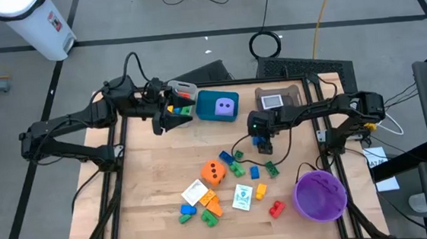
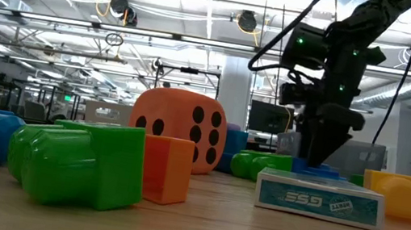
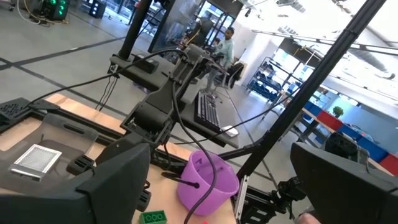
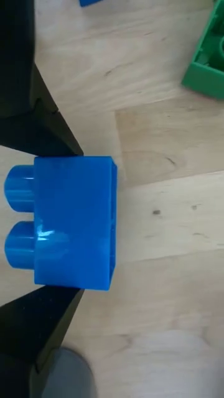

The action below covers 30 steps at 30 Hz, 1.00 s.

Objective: Pick & Place Toys
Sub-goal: Put the blue game piece into the gray bin

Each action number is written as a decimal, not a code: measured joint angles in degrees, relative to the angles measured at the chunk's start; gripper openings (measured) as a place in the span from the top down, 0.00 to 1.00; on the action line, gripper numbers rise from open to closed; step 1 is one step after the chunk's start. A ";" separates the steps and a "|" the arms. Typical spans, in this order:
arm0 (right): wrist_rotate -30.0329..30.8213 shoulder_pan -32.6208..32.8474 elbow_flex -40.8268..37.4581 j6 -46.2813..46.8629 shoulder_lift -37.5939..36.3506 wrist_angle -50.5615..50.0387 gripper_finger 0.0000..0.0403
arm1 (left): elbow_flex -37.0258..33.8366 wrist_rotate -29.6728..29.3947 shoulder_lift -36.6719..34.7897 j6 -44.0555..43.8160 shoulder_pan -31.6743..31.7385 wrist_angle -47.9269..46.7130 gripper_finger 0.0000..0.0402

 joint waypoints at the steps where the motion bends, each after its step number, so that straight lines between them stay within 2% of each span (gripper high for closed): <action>1: 0.00 0.00 0.00 -0.53 0.00 0.40 0.26 | 0.00 -0.02 0.00 -0.01 0.00 0.00 0.01; 8: 0.01 0.00 0.40 -0.47 -0.48 2.65 0.24 | 0.00 -0.02 -0.01 -0.01 0.00 -0.03 0.01; 14: 0.11 0.00 5.46 0.26 -2.85 3.80 0.26 | 0.00 -0.04 0.00 -0.38 1.02 -0.01 0.01; 20: 0.18 -0.02 10.78 5.63 -6.67 15.40 0.24 | 0.00 -0.02 -0.01 -2.80 3.51 0.04 0.01; 25: 0.22 0.00 13.35 5.82 -9.47 25.50 0.25 | 0.00 0.73 -0.03 -4.28 5.95 -1.70 0.01; 30: 0.17 0.00 14.80 6.04 -11.15 30.86 0.26 | -0.02 1.28 -0.02 -4.12 8.32 -5.34 0.01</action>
